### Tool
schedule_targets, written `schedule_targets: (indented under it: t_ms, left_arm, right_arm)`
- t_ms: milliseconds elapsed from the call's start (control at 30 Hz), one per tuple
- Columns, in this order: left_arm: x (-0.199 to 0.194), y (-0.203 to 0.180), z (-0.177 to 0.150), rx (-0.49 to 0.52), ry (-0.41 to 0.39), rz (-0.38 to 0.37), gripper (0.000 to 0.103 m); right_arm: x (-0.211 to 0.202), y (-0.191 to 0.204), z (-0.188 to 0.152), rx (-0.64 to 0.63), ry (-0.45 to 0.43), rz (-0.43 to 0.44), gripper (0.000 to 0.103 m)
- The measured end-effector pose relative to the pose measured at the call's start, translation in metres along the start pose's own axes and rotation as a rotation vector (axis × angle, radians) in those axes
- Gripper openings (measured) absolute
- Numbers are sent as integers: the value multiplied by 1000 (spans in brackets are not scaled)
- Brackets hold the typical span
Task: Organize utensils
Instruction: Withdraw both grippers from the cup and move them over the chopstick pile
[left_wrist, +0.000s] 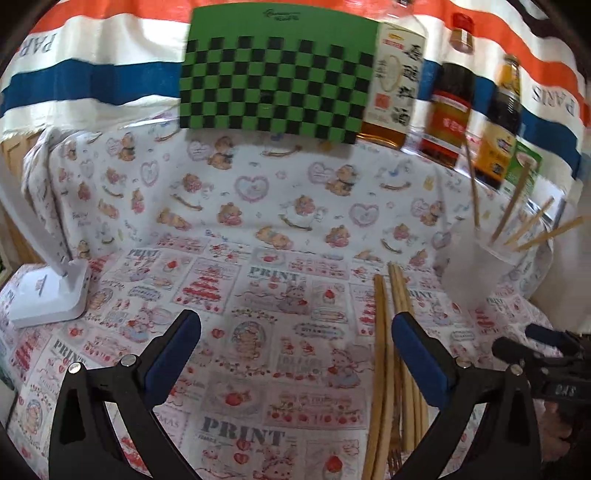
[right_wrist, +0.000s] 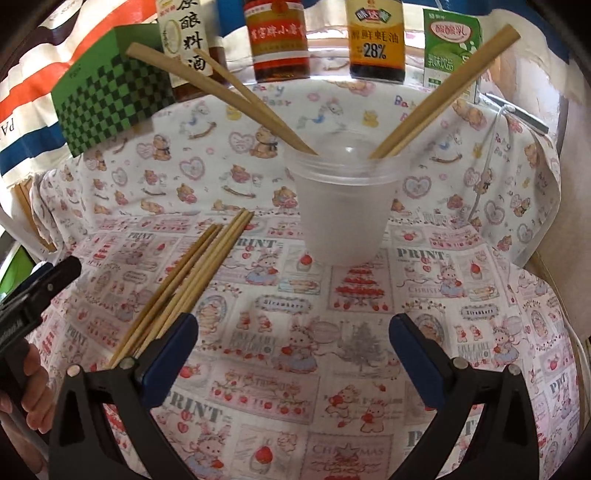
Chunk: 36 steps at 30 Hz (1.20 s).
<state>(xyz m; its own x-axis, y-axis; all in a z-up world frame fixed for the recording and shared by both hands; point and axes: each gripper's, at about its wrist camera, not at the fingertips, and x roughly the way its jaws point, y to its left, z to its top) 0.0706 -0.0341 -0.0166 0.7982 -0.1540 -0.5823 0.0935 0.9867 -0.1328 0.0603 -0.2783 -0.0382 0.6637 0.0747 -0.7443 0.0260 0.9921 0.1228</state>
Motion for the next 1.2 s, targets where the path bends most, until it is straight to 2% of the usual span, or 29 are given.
schedule_targets:
  t_ms: [133, 233, 367, 433, 467, 500, 633, 800, 1000, 1200]
  left_arm:
    - [10, -10, -2, 59, 65, -47, 101]
    - [16, -22, -6, 108, 122, -90, 92]
    - [24, -32, -12, 121, 181, -121, 73]
    - [32, -32, -15, 110, 236, -128, 59]
    - [36, -32, -17, 103, 263, -132, 49]
    - [40, -31, -19, 98, 288, -134, 43]
    - [42, -36, -23, 121, 310, -157, 42]
    - [40, -39, -25, 139, 316, -188, 42]
    - [40, -40, -24, 140, 317, -182, 42]
    - [40, -40, -23, 140, 318, -181, 41]
  right_arm:
    - [5, -4, 0, 6, 30, -55, 103]
    - [6, -7, 1, 17, 38, -58, 103]
    - [4, -6, 1, 16, 38, -37, 103]
    - [3, -3, 1, -5, 36, -43, 103]
    - [4, -3, 1, -8, 50, -36, 103]
    - [7, -4, 2, -2, 71, -22, 103]
    - [16, -16, 1, 81, 146, 21, 103]
    - [16, -19, 1, 74, 135, -10, 103]
    - [5, -15, 4, 39, 83, -29, 103]
    - [6, -15, 4, 39, 90, -17, 103]
